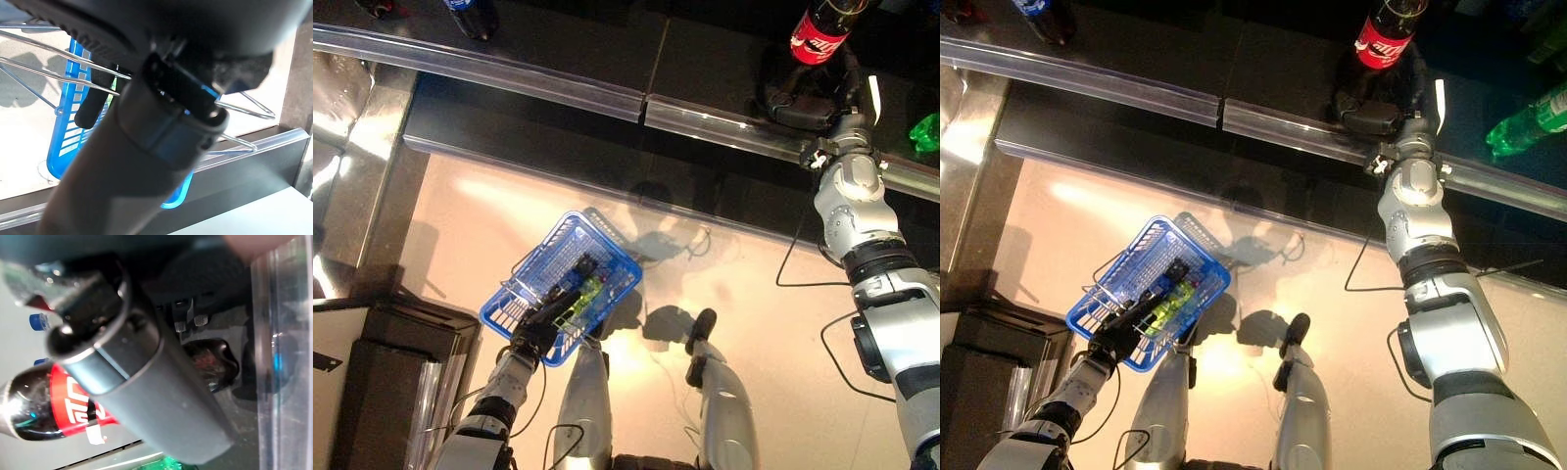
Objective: Pick up the drink and place into the basket.
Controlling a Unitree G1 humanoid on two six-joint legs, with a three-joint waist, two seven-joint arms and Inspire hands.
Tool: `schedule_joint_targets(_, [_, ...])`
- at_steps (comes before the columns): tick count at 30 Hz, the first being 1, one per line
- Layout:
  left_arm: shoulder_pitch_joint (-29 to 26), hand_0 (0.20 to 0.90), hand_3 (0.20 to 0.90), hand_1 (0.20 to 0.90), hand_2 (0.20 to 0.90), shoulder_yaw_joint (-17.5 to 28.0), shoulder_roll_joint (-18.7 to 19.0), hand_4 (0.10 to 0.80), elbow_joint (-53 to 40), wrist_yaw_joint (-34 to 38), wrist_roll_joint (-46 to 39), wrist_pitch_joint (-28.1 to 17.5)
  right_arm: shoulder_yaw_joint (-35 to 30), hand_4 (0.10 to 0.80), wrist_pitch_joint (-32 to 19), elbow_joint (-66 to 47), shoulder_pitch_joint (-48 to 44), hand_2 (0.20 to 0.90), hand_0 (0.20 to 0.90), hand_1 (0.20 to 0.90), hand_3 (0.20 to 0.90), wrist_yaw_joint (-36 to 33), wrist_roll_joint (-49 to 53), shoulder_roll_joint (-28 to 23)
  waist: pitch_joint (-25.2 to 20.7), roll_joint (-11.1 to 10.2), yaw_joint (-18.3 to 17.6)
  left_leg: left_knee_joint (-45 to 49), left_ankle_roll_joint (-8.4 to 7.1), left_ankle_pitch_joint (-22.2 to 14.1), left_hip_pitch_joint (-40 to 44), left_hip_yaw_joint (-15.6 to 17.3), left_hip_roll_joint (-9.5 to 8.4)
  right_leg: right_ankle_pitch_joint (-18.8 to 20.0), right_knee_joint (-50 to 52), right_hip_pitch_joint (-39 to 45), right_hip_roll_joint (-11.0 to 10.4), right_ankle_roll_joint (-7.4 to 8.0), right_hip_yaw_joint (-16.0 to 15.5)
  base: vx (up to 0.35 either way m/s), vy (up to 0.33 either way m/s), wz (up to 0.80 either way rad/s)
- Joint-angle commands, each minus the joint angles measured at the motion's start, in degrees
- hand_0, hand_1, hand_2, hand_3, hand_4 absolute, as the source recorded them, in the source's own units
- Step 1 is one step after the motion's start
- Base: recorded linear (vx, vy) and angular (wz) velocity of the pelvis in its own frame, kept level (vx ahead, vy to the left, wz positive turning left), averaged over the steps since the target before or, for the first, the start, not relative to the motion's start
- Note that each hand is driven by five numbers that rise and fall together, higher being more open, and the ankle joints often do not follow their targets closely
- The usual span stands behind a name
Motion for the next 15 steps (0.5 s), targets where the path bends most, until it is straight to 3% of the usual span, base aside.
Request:
schedule_joint_targets(1, [4.11,0.300,0.200,0.300,0.300,-3.55,6.47,0.100,-3.93,-4.00,-1.12,-2.12,1.44,0.800,-4.28,-0.47,-11.12,0.900,0.900,0.900,0.900,0.28,1.61,-6.46,-1.10,2.21,1.43,-2.27,4.00,3.51,-2.39,0.62,-2.67,-11.48,5.92,4.51,-1.35,1.84,-0.01,0.000,0.000,0.00])
schedule_joint_targets(15, [4.54,0.300,0.200,0.300,0.300,-4.00,6.93,0.100,-3.80,-4.95,-1.34,-2.37,1.44,0.800,-4.88,3.93,-14.41,0.900,0.900,0.900,0.900,0.97,5.99,-6.44,-1.05,2.68,2.41,-2.96,4.26,3.71,-2.65,0.37,-3.08,-11.16,5.59,4.21,-1.84,2.21,-0.50,0.000,0.000,0.00])
